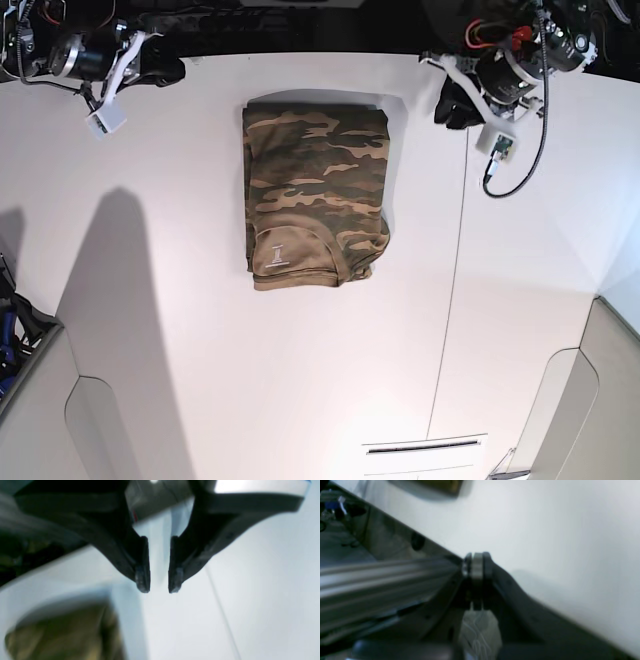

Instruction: Fold the T-shirt properly

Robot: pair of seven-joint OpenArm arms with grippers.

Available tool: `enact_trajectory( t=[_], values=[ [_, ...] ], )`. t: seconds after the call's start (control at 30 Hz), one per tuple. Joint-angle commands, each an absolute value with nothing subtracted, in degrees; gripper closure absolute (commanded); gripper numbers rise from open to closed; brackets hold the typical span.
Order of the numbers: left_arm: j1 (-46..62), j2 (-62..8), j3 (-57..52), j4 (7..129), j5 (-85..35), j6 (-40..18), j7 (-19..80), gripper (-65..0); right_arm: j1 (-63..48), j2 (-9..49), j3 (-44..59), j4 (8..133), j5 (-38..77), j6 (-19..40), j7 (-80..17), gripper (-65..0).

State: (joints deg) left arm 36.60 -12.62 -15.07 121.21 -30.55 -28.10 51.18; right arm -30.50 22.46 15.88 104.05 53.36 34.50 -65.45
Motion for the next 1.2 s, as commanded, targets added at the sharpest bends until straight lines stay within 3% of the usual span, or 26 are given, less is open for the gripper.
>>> enact_trajectory(
  t=[0.0, 0.33, 0.53, 0.67, 0.9, 1.17],
  values=[
    [38.9, -13.3, -16.3, 122.3, -31.8, -28.6, 50.9, -14.6, -31.9, 23.7, 16.2, 104.9, 54.5, 34.7, -65.2, 0.0],
    [56.6, -13.6, -20.8, 122.0, -37.5, -34.2, 56.0, -14.6, -42.3, 26.0, 16.2, 104.9, 53.3, 34.7, -65.2, 0.0],
    [62.2, -19.7, -18.8, 116.0, -37.5, -34.3, 55.0, -14.6, -48.0, 26.0, 16.1, 104.0, 53.4, 34.7, -65.1, 0.0],
    [62.4, -23.2, -15.4, 106.4, -37.5, -35.4, 53.6, -14.6, -49.5, 26.4, 16.0, 101.3, 53.6, 34.7, -65.1, 0.0],
    [59.5, -27.2, -6.3, 87.2, -34.9, -36.8, 39.6, -14.6, -49.5, 28.7, 12.3, 92.3, 54.4, 34.3, -59.0, 0.0],
    [47.2, -27.1, 4.2, 72.4, -32.1, -37.3, 39.8, -14.6, -43.3, 29.0, 1.7, 79.5, 45.1, 34.3, -50.8, 0.0]
  ],
)
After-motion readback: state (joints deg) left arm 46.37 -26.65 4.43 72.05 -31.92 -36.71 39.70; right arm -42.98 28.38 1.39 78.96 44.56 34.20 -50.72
